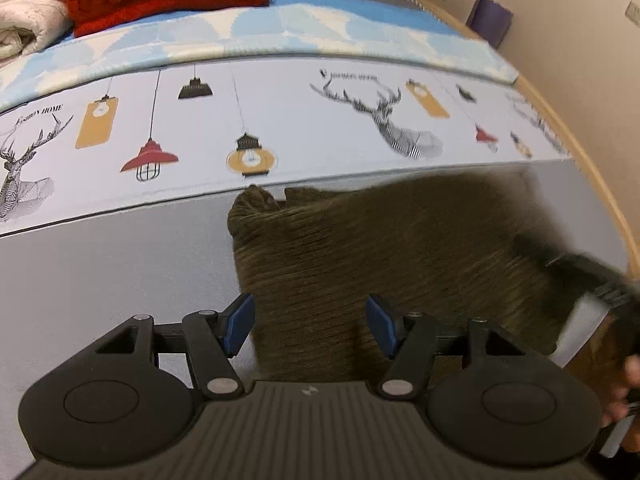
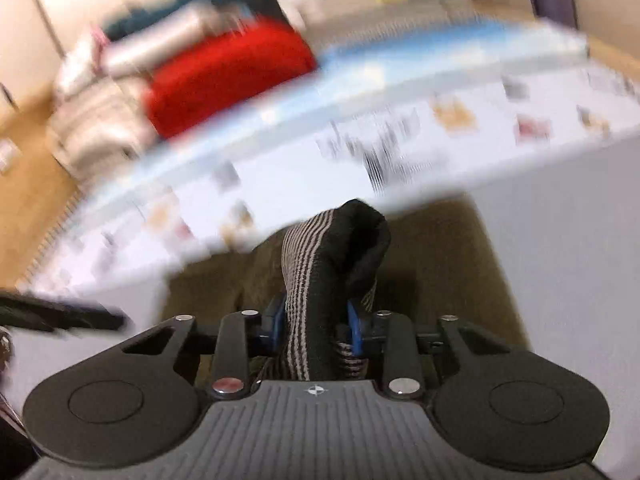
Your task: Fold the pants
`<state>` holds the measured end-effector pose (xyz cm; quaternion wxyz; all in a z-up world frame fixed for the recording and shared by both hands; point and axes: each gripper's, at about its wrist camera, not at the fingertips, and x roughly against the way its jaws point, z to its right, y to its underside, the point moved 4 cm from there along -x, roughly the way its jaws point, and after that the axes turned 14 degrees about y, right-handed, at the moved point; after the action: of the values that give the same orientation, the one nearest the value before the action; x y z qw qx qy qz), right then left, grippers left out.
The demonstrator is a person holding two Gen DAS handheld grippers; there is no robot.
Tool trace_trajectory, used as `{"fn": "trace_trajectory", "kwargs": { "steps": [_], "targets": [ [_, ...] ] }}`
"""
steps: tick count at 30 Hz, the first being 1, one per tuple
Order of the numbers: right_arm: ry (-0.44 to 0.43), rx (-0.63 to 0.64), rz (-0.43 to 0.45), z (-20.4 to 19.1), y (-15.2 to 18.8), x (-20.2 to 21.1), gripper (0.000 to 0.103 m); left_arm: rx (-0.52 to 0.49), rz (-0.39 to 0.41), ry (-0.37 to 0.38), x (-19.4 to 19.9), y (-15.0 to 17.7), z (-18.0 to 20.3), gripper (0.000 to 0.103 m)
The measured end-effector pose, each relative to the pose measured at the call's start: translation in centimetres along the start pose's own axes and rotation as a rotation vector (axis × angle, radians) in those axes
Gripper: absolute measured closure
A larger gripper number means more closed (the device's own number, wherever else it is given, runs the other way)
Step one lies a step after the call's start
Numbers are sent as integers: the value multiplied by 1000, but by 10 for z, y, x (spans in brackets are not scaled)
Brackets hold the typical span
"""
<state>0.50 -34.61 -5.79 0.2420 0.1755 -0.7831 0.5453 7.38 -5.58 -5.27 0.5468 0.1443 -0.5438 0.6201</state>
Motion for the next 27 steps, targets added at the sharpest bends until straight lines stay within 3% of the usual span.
{"fn": "trace_trajectory", "kwargs": {
  "steps": [2,3,4,6,8,12,14,15,16,18,20,23,25,27],
  "targets": [
    [27,-55,79,22,-18,18,74,-2,20,17,1,-3,3,37],
    [69,-83,76,37,-22,18,74,-9,23,25,1,-4,6,38],
    [129,-101,40,52,-22,12,74,-18,19,30,-1,-4,9,38],
    [258,-88,-139,79,-7,-17,68,-38,-2,32,-8,-4,15,38],
    [298,-114,-256,94,9,-34,69,-60,-26,37,-16,-3,22,40],
    [241,-77,-217,95,9,-26,55,-93,-98,114,-33,5,39,41],
    [221,-58,-263,97,17,-27,39,-133,-173,173,-45,14,51,41],
    [212,-54,-313,96,23,-31,37,-178,-235,181,-54,23,59,41],
    [204,-49,-373,97,31,-38,34,-223,-299,171,-64,33,64,41],
    [201,-64,-398,99,38,-42,28,-310,-407,111,-84,52,69,41],
    [187,-84,-414,104,38,-47,19,-345,-429,87,-91,56,72,41],
    [176,-121,-429,110,38,-49,17,-259,-341,95,-86,35,65,40],
    [168,-138,-435,112,40,-51,15,-169,-213,65,-76,12,53,25],
    [157,-149,-439,113,41,-54,14,-48,-103,16,-70,-7,34,17]
  ]
}}
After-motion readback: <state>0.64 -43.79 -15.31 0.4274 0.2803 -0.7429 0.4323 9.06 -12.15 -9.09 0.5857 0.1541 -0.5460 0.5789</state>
